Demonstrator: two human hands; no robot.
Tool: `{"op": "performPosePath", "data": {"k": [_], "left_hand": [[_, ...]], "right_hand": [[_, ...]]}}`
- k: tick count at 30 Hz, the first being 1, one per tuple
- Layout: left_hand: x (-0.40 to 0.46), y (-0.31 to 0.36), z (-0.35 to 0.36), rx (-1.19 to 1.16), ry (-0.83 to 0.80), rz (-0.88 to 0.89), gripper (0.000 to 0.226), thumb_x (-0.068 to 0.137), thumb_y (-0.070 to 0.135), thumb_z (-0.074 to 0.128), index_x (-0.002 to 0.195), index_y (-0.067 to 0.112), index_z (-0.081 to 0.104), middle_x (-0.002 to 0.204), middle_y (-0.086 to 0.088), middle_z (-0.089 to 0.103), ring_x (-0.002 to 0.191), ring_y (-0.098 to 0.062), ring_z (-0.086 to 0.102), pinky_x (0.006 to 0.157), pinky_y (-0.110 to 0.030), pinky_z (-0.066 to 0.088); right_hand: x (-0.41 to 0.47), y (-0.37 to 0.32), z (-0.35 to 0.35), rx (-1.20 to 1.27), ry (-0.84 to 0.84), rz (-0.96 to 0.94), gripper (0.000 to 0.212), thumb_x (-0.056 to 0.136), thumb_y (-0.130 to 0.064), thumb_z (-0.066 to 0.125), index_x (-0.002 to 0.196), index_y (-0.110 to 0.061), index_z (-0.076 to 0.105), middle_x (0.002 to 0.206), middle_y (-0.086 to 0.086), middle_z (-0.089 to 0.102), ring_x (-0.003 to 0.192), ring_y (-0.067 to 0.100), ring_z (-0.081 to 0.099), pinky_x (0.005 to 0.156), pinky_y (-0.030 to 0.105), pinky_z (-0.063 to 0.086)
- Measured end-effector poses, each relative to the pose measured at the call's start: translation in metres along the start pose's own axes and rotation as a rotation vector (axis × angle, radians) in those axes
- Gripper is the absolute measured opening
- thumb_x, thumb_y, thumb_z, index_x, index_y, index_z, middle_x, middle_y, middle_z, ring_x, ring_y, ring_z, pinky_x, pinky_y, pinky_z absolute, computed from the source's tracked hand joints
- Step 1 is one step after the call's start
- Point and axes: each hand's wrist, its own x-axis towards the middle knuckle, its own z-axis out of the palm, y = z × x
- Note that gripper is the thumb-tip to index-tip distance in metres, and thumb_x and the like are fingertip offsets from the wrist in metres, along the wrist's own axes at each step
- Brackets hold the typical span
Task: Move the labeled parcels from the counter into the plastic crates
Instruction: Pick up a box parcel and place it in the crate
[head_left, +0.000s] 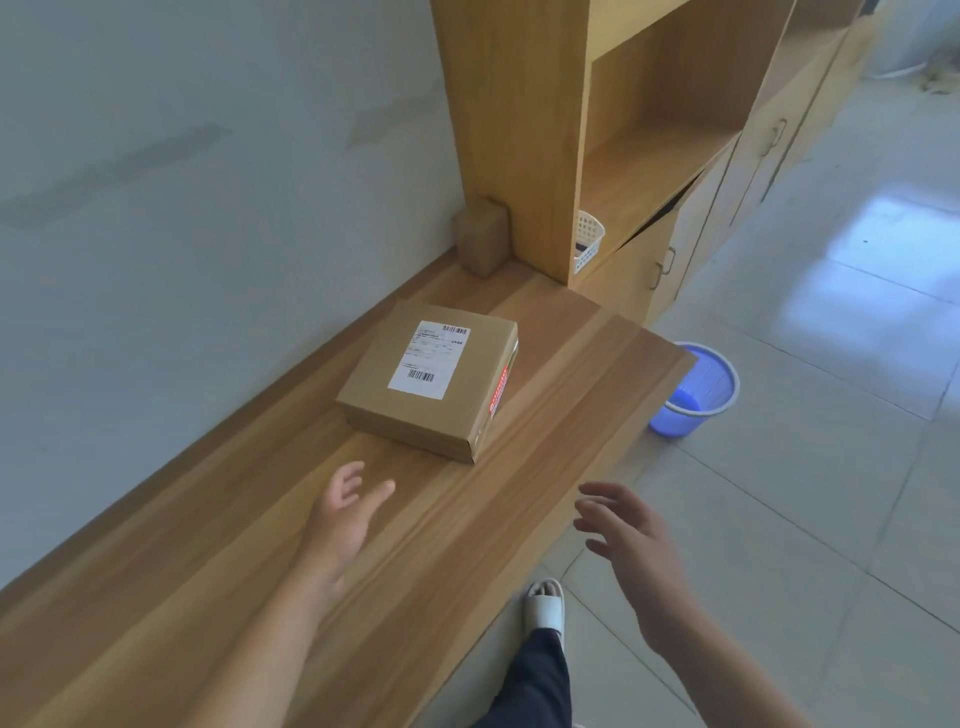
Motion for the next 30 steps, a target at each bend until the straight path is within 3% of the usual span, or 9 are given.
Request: {"op": "performPosePath", "data": {"k": [9, 12, 14, 16, 18, 20, 25, 28, 30], "left_hand": [[0.211, 0.042, -0.010, -0.026, 0.066, -0.158, 0.090, 0.090, 0.047, 0.077, 0.161, 0.028, 0.027, 0.169, -0.002, 0.027, 0.150, -0.027, 0.037, 0.115, -0.047, 0.031], [0.244, 0.043, -0.011, 0.016, -0.079, -0.212, 0.078, 0.090, 0.048, 0.076, 0.155, 0.024, 0.041, 0.158, -0.001, 0.046, 0.135, -0.024, 0.051, 0.106, -0.038, 0.033], [0.254, 0.040, -0.012, 0.056, -0.169, -0.231, 0.044, 0.091, 0.047, 0.075, 0.128, 0.032, 0.059, 0.140, 0.004, 0.062, 0.114, -0.014, 0.060, 0.101, -0.035, 0.037], [0.254, 0.039, -0.012, 0.057, -0.202, -0.233, 0.031, 0.092, 0.046, 0.074, 0.117, 0.034, 0.060, 0.122, 0.013, 0.068, 0.107, -0.010, 0.062, 0.094, -0.031, 0.041], [0.247, 0.039, -0.010, 0.017, -0.195, -0.242, 0.045, 0.094, 0.044, 0.073, 0.132, 0.031, 0.054, 0.113, 0.017, 0.065, 0.102, -0.005, 0.062, 0.086, -0.025, 0.045], [0.233, 0.039, -0.004, -0.016, -0.200, -0.247, 0.049, 0.096, 0.042, 0.071, 0.138, 0.027, 0.053, 0.115, 0.018, 0.064, 0.103, -0.002, 0.062, 0.087, -0.024, 0.047], [0.171, 0.019, 0.027, -0.176, -0.078, -0.239, 0.022, 0.096, 0.034, 0.070, 0.118, 0.033, 0.065, 0.112, 0.020, 0.073, 0.106, -0.001, 0.067, 0.076, -0.018, 0.046], [0.127, 0.012, 0.059, -0.311, 0.011, -0.288, 0.032, 0.097, 0.029, 0.071, 0.120, 0.042, 0.053, 0.110, 0.028, 0.066, 0.097, 0.014, 0.061, 0.073, -0.011, 0.043], [0.101, 0.007, 0.083, -0.362, 0.067, -0.312, 0.036, 0.096, 0.025, 0.073, 0.118, 0.045, 0.052, 0.110, 0.026, 0.066, 0.087, 0.019, 0.061, 0.073, -0.010, 0.044]], "right_hand": [[0.142, -0.041, 0.052, -0.109, -0.112, 0.331, 0.029, 0.101, -0.024, 0.065, 0.130, -0.019, 0.063, 0.121, 0.001, 0.067, 0.110, 0.024, 0.066, 0.089, 0.039, 0.058], [0.177, -0.046, 0.078, 0.041, -0.127, 0.492, 0.027, 0.102, -0.029, 0.063, 0.127, -0.020, 0.059, 0.140, 0.006, 0.055, 0.125, 0.031, 0.059, 0.099, 0.048, 0.054], [0.193, -0.044, 0.094, 0.079, -0.129, 0.544, 0.030, 0.101, -0.032, 0.064, 0.128, -0.024, 0.055, 0.149, 0.009, 0.047, 0.134, 0.034, 0.052, 0.106, 0.051, 0.049], [0.206, -0.042, 0.109, 0.098, -0.133, 0.568, 0.043, 0.099, -0.036, 0.066, 0.137, -0.026, 0.049, 0.154, 0.007, 0.042, 0.140, 0.034, 0.047, 0.110, 0.053, 0.045], [0.215, -0.041, 0.121, 0.097, -0.137, 0.572, 0.050, 0.098, -0.039, 0.066, 0.143, -0.027, 0.047, 0.151, 0.002, 0.044, 0.138, 0.032, 0.048, 0.110, 0.052, 0.045], [0.225, -0.041, 0.129, 0.053, -0.153, 0.555, 0.044, 0.098, -0.038, 0.065, 0.138, -0.028, 0.051, 0.144, -0.003, 0.053, 0.133, 0.028, 0.053, 0.107, 0.050, 0.046], [0.242, -0.048, 0.120, -0.184, -0.212, 0.406, 0.040, 0.097, -0.034, 0.063, 0.136, -0.038, 0.052, 0.130, -0.010, 0.064, 0.117, 0.013, 0.059, 0.092, 0.037, 0.049], [0.256, -0.058, 0.103, -0.295, -0.256, 0.304, 0.051, 0.088, -0.038, 0.070, 0.136, -0.039, 0.053, 0.130, -0.007, 0.067, 0.119, 0.017, 0.061, 0.103, 0.040, 0.048], [0.263, -0.066, 0.090, -0.362, -0.294, 0.263, 0.060, 0.080, -0.044, 0.071, 0.137, -0.038, 0.054, 0.129, -0.006, 0.068, 0.118, 0.017, 0.062, 0.098, 0.038, 0.049]]}}
